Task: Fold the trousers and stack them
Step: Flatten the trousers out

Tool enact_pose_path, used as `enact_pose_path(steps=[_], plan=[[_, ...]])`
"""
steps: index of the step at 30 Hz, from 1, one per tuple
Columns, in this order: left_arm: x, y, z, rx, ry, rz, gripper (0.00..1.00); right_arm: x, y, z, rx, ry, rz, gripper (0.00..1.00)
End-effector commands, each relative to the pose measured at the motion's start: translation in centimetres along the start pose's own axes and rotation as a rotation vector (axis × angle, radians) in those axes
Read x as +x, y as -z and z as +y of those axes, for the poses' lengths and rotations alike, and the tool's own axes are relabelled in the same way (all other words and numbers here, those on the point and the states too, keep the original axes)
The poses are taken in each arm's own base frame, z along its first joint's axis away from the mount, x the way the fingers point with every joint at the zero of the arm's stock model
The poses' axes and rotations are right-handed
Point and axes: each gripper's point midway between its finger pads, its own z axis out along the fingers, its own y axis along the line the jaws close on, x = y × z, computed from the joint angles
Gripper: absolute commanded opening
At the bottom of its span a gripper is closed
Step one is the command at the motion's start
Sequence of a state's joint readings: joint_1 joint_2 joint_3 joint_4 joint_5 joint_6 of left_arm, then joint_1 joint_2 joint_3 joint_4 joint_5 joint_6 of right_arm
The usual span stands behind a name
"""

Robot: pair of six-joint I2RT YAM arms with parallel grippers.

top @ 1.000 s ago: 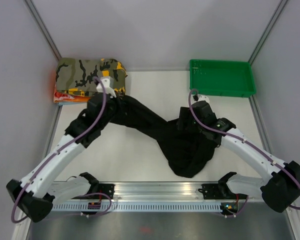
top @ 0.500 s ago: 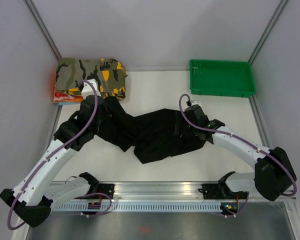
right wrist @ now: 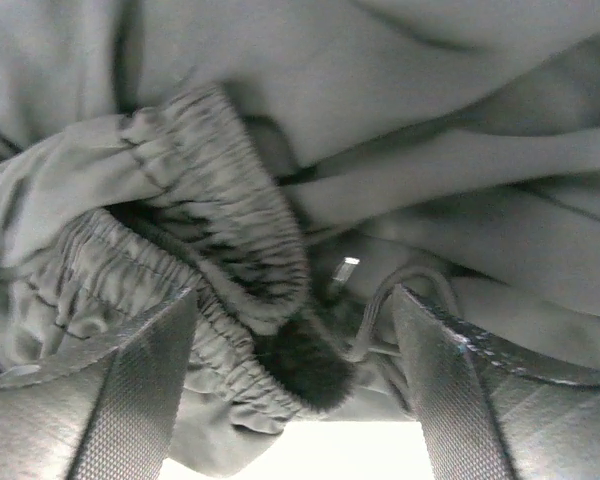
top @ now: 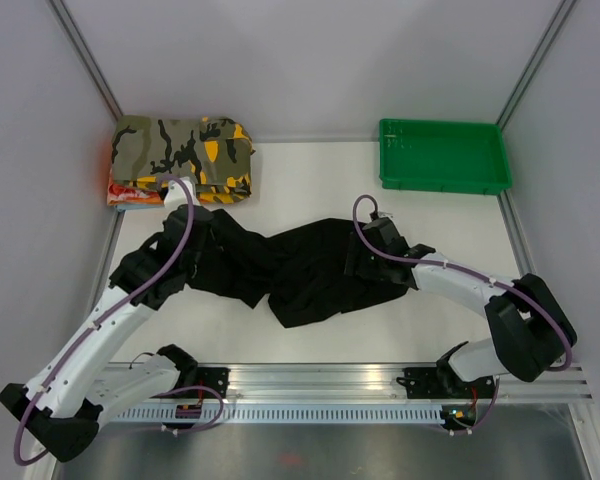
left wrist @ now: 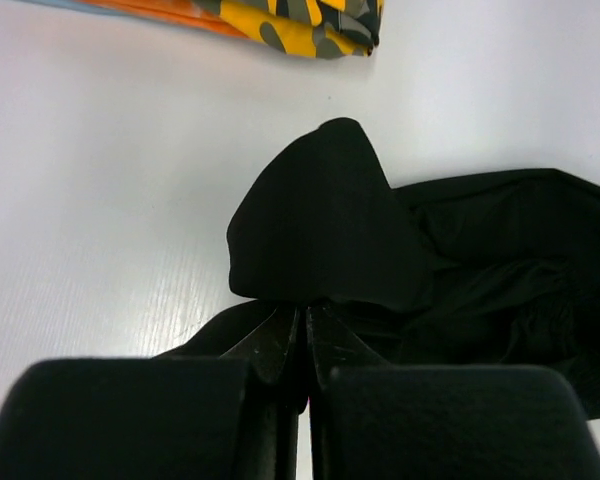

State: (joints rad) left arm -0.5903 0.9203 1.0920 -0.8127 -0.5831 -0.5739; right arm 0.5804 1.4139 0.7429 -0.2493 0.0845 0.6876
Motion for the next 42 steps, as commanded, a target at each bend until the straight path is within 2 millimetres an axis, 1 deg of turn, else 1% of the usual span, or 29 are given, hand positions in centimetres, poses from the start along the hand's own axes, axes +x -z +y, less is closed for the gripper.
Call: enact_pose_path(steps=[1,4,6,7,10,11,14,16,17,18,19,20,21,23,24,26,27,28,29,30,31,32,33,34,36,37,38,40,42], plan=[[0.9,-0.2,-0.7,0.033,0.036,0.030,0.02,-0.4,0.2,4.9,-0.211,-0.018,0.006,0.81],[1.0,-0.4,-1.0,0.043,0.023,0.034,0.02,0.4,0.9,8.0,-0.304,0.019,0.037,0.77],[1.1,-0.6,-1.1,0.043,0.016,0.041,0.02,1.6,0.9,9.4,-0.320,0.064,0.054,0.66],[1.3,-0.8,-1.1,0.040,0.012,0.045,0.02,1.7,0.6,9.5,-0.307,0.069,0.046,0.47],[1.6,-1.0,-1.3,0.040,0.004,0.059,0.02,3.2,-0.3,9.3,-0.282,0.061,0.106,0.00],[1.6,-1.0,-1.3,0.040,0.001,0.062,0.02,3.5,-0.3,9.7,-0.293,0.069,0.118,0.00],[1.5,-1.1,-0.7,0.020,0.004,0.059,0.02,3.2,1.7,13.5,-0.410,0.117,0.103,0.00],[1.3,-1.3,-0.1,-0.001,0.020,0.056,0.02,1.9,4.0,17.5,-0.527,0.162,0.073,0.00],[1.3,-1.5,0.0,0.000,0.026,0.063,0.02,2.5,4.9,19.4,-0.573,0.197,0.084,0.00],[1.1,-1.7,0.5,-0.017,0.041,0.063,0.02,1.4,6.6,22.0,-0.643,0.221,0.063,0.00],[1.0,-1.9,0.7,-0.018,0.050,0.065,0.02,1.3,7.5,23.4,-0.676,0.249,0.056,0.00],[1.0,-2.0,0.7,-0.009,0.059,0.071,0.02,1.0,8.7,25.6,-0.723,0.274,0.045,0.00],[1.0,-2.3,1.4,-0.032,0.071,0.072,0.02,1.1,9.2,26.2,-0.736,0.287,0.046,0.00],[1.0,-2.7,2.0,-0.035,0.088,0.084,0.02,0.6,10.0,27.1,-0.751,0.301,0.039,0.00],[1.1,-3.3,3.2,-0.063,0.105,0.094,0.03,0.5,10.0,26.8,-0.730,0.301,0.036,0.00],[1.4,-3.8,3.2,-0.020,0.131,0.118,0.16,-1.1,11.4,26.9,-0.719,0.329,-0.021,0.00],[1.4,-4.0,3.8,-0.026,0.130,0.123,0.26,-1.6,11.5,26.2,-0.673,0.341,-0.035,0.00],[1.3,-3.9,3.6,-0.010,0.126,0.125,0.60,-2.7,12.3,26.0,-0.662,0.368,-0.074,0.00],[1.1,-3.7,2.9,0.037,0.106,0.128,0.73,-4.3,13.5,26.5,-0.661,0.375,-0.125,0.00],[0.0,-2.9,2.0,0.089,0.103,0.107,0.91,-4.7,14.0,26.1,-0.643,0.390,-0.131,0.00],[-0.5,-2.1,0.5,0.179,0.095,0.112,0.97,-5.8,14.5,26.0,-0.630,0.409,-0.162,0.00],[-2.3,-1.0,-0.7,0.254,0.068,0.068,1.00,-7.5,15.4,26.3,-0.618,0.403,-0.212,0.00],[-3.2,0.1,-1.9,0.338,0.046,0.049,1.00,-7.9,15.4,25.8,-0.592,0.402,-0.208,0.00],[-3.8,2.4,-4.2,0.501,0.017,0.041,1.00,-8.7,15.0,25.5,-0.572,0.388,-0.215,0.00],[-5.8,5.4,-6.5,0.683,-0.066,-0.051,1.00,-9.6,14.4,25.0,-0.566,0.351,-0.208,0.00],[-5.7,7.5,-7.9,0.814,-0.103,-0.061,1.00,-9.4,13.8,25.0,-0.573,0.338,-0.192,0.00],[-5.1,7.7,-8.3,0.864,-0.146,-0.066,1.00,-8.5,13.2,24.9,-0.592,0.332,-0.151,0.00],[-4.0,8.0,-9.4,0.963,-0.182,-0.040,1.00,-8.2,12.7,24.9,-0.623,0.323,-0.135,0.00],[-2.1,7.2,-10.0,1.019,-0.195,0.028,1.00,-7.9,13.1,25.5,-0.671,0.322,-0.131,0.00]])
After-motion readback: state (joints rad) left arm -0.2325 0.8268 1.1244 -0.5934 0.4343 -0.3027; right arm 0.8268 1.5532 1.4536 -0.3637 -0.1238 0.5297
